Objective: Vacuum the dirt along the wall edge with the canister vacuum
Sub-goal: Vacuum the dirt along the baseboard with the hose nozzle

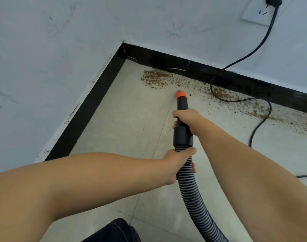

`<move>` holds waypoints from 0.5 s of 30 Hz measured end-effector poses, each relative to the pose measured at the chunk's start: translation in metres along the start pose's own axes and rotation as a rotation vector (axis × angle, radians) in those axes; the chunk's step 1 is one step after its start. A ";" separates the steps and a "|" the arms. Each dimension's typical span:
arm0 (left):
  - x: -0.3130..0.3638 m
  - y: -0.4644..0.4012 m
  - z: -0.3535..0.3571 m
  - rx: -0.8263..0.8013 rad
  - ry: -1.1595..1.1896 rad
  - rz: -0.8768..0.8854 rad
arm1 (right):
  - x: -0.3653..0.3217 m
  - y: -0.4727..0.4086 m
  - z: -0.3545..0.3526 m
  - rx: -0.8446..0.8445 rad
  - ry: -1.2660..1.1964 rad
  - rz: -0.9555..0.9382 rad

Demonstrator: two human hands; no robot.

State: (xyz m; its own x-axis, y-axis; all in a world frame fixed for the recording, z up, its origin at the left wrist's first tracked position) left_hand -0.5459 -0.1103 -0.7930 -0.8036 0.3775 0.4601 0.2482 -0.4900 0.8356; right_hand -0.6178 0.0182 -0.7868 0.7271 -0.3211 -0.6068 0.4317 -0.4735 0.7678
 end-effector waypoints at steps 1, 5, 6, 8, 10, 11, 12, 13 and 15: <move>0.001 0.000 -0.008 0.016 0.027 0.007 | -0.004 -0.001 0.012 -0.021 0.018 -0.011; 0.017 0.004 -0.039 0.081 0.081 0.048 | -0.022 -0.002 0.057 -0.133 0.072 -0.022; 0.022 0.005 -0.045 0.097 0.084 0.057 | -0.028 -0.003 0.066 -0.160 0.085 -0.025; 0.029 0.005 -0.056 0.129 0.095 0.078 | -0.036 -0.003 0.081 -0.210 0.086 -0.028; 0.034 0.005 -0.062 0.146 0.110 0.085 | -0.040 -0.004 0.091 -0.261 0.075 -0.024; 0.035 0.004 -0.063 0.151 0.108 0.086 | -0.040 -0.004 0.093 -0.277 0.068 -0.021; 0.036 0.003 -0.064 0.156 0.100 0.087 | -0.040 -0.005 0.094 -0.283 0.055 -0.018; 0.036 0.002 -0.065 0.158 0.089 0.090 | -0.040 -0.006 0.093 -0.281 0.039 -0.015; 0.035 0.000 -0.064 0.154 0.070 0.091 | -0.035 -0.009 0.086 -0.248 0.014 -0.010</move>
State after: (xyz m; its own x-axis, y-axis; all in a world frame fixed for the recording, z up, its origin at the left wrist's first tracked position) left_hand -0.6083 -0.1472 -0.7962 -0.8082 0.2792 0.5185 0.3972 -0.3917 0.8300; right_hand -0.6931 -0.0371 -0.7897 0.7287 -0.3056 -0.6129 0.5553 -0.2600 0.7899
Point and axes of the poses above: each hand's wrist, its own y-axis away from the middle knuckle, its own z-axis out of the palm, x = y × z, the point moved 7 cm from there along -y, towards the middle knuckle, and after that the axes turned 3 degrees about z, right-handed, at the moved point
